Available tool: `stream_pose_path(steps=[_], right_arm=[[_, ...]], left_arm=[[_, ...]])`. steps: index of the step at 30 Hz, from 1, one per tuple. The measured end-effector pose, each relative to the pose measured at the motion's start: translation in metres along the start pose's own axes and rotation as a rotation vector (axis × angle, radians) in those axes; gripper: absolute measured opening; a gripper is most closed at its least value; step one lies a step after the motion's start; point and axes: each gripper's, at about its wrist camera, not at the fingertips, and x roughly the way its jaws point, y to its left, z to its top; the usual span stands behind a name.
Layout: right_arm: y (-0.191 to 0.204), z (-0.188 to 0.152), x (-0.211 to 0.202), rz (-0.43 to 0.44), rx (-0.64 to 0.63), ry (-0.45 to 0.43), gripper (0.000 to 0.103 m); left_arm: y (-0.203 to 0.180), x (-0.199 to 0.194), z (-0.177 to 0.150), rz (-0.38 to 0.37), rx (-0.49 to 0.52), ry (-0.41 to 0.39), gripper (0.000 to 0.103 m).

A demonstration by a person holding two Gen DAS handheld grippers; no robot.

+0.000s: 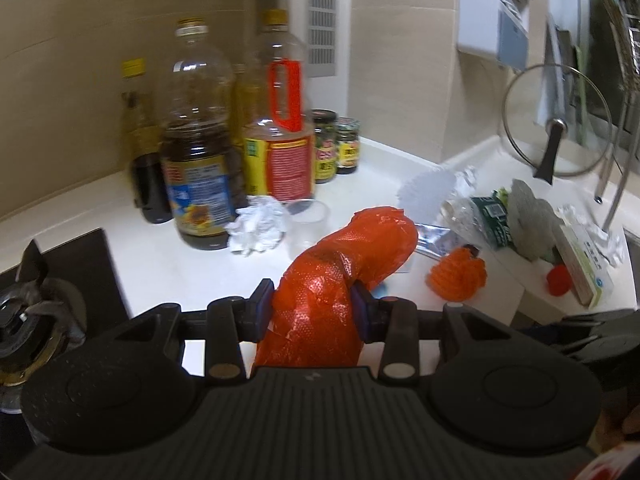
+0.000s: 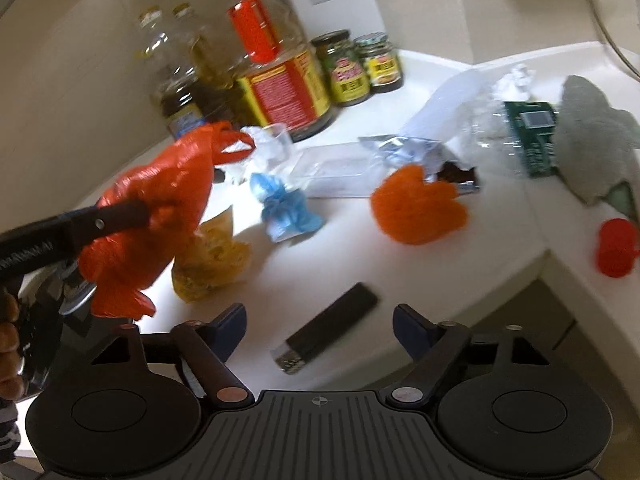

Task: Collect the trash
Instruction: 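Close the left gripper on the orange-red plastic bag and lift it, then carry the bag with the left gripper down over the wastebasket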

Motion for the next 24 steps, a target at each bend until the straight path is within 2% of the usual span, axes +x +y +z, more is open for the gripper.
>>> stream_pose_path(steps=[7,12,14,17,24], right_arm=[[0.016,-0.003,0.028,-0.091,-0.02,0.059,0.056],[0.029,-0.006,0.04,-0.159,-0.095,0.043,0.047],[0.035,-0.007,0.045,-0.155,-0.153,0.04,0.034],[0.043,-0.009,0.05,-0.157,-0.232,0.039,0.032],[0.052,-0.012,0.059,-0.201,-0.273,0.035,0.03]], left_arm=[[0.022,-0.008,-0.003,0.018,-0.045,-0.004,0.038],[0.034,-0.01,-0.007,0.019,-0.067,0.002,0.037],[0.038,-0.009,-0.009,0.021,-0.073,0.007,0.038],[0.046,-0.01,-0.011,0.02,-0.086,0.007,0.038],[0.053,-0.014,-0.013,0.013,-0.101,0.005,0.038]])
